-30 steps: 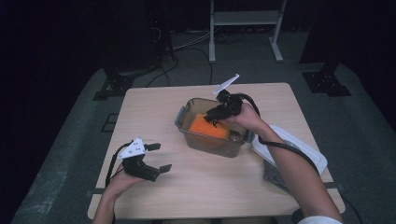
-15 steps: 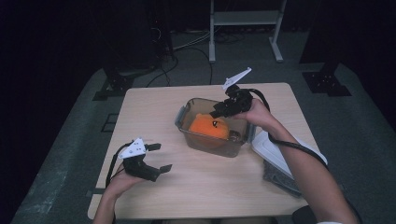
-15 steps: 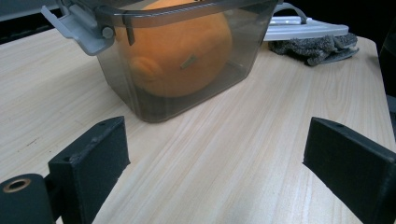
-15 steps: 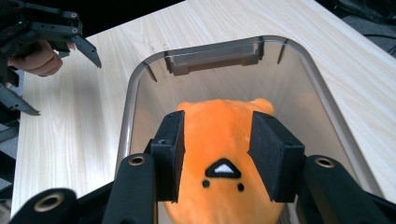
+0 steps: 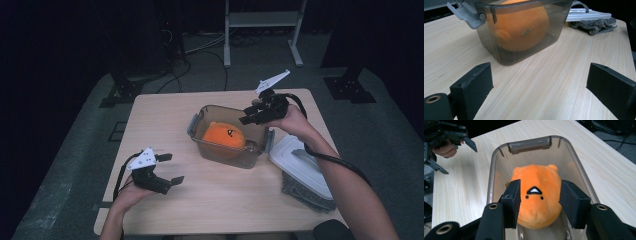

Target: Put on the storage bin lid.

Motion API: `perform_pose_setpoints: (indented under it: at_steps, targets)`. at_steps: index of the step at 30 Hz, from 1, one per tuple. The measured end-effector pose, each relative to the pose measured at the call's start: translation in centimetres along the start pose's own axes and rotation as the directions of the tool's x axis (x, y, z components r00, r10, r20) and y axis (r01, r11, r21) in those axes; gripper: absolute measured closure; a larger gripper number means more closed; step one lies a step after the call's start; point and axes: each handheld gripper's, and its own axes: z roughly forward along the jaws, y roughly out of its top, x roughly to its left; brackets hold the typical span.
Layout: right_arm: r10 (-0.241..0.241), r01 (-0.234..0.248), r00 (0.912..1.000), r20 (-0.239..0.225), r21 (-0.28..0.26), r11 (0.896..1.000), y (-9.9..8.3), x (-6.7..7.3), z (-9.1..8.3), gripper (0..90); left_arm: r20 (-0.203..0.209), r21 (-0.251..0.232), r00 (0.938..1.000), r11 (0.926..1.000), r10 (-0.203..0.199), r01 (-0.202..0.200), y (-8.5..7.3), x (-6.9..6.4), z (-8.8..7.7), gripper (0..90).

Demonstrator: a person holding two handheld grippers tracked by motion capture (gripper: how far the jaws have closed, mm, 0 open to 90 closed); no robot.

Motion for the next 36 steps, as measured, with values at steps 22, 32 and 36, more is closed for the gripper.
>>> perform_pose_setpoints:
  at_steps: [22,32,36]
  targets:
    - [0.051,-0.049,0.9974,0.05,-0.039,0.998,-4.2,-0.8,-3.9,44.5,-0.003,-0.008,1.0,1.0,-0.003,0.003,0.0,0.1,0.0,5.8]
    - [0.087,-0.083,0.9946,0.057,-0.061,0.995,-6.9,-1.3,-5.2,40.3,0.003,-0.012,0.9999,0.9999,-0.01,0.01,0.0,0.1,-0.1,5.8]
    - [0.103,-0.099,0.9924,0.068,-0.063,0.993,-8.0,-1.5,-5.7,39.2,0.002,-0.012,0.9999,0.9999,-0.011,0.011,0.0,0.1,0.0,5.8]
